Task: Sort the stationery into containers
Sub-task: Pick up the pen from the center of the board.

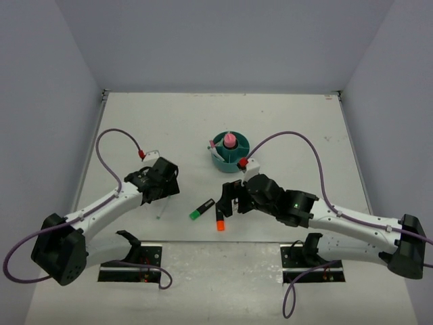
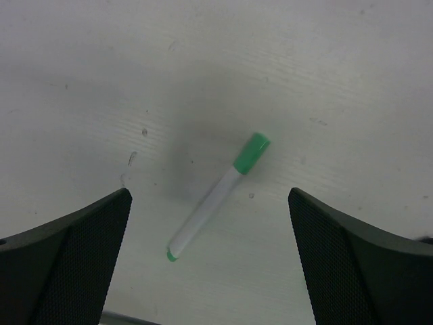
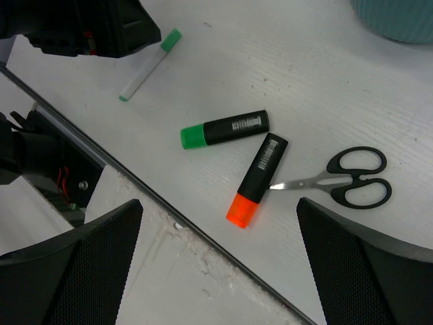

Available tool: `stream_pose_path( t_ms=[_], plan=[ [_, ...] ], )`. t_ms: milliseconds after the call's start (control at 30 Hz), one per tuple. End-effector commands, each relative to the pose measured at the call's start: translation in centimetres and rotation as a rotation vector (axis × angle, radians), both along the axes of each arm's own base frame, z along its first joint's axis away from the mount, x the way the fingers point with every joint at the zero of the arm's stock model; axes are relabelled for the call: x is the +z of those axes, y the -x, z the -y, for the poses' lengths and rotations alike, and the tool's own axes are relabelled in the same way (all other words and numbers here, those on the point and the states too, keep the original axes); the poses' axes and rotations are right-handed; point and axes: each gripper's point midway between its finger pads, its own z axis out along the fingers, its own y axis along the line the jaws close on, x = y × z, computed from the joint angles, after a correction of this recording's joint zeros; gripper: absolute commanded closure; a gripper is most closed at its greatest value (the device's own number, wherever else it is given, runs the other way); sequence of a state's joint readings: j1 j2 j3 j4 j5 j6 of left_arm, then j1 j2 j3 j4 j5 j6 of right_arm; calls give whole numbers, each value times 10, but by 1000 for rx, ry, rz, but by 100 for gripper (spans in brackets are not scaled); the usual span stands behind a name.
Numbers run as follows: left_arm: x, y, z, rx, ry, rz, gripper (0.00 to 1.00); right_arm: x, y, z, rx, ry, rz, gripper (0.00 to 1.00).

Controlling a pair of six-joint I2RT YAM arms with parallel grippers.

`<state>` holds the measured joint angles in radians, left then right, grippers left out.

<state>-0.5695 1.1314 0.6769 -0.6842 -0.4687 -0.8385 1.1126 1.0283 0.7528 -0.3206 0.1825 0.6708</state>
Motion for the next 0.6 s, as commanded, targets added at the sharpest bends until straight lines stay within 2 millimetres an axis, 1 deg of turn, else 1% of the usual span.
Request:
stream_pose_path(
  t_ms=[0,67,167,200,267,333,433,500,567],
  plan=[
    [-18,-6,13,24,38,-59,1,11,3,4,-1,-50,16,1],
    [-31,-5,17,-7,29,-99,5,12,5,10,-6,-58,23,1],
    [-39,-7,22,-51,25,-113,19,12,7,19,-15,-66,36,1],
    [-41,-7,23,-64,26,-118,23,11,7,20,-16,-65,37,1],
    [-44,-8,25,-80,22,-134,26,13,8,23,-16,-65,46,1],
    [-47,-8,26,-87,19,-143,26,12,8,25,-16,-60,49,1],
    [-59,-6,26,-97,4,-182,34,14,9,26,-11,-57,55,1],
    [-66,-4,25,-100,-5,-207,41,14,9,28,-12,-58,57,1],
    [-72,-1,25,-99,-12,-226,45,14,9,30,-15,-56,59,1]
  ],
)
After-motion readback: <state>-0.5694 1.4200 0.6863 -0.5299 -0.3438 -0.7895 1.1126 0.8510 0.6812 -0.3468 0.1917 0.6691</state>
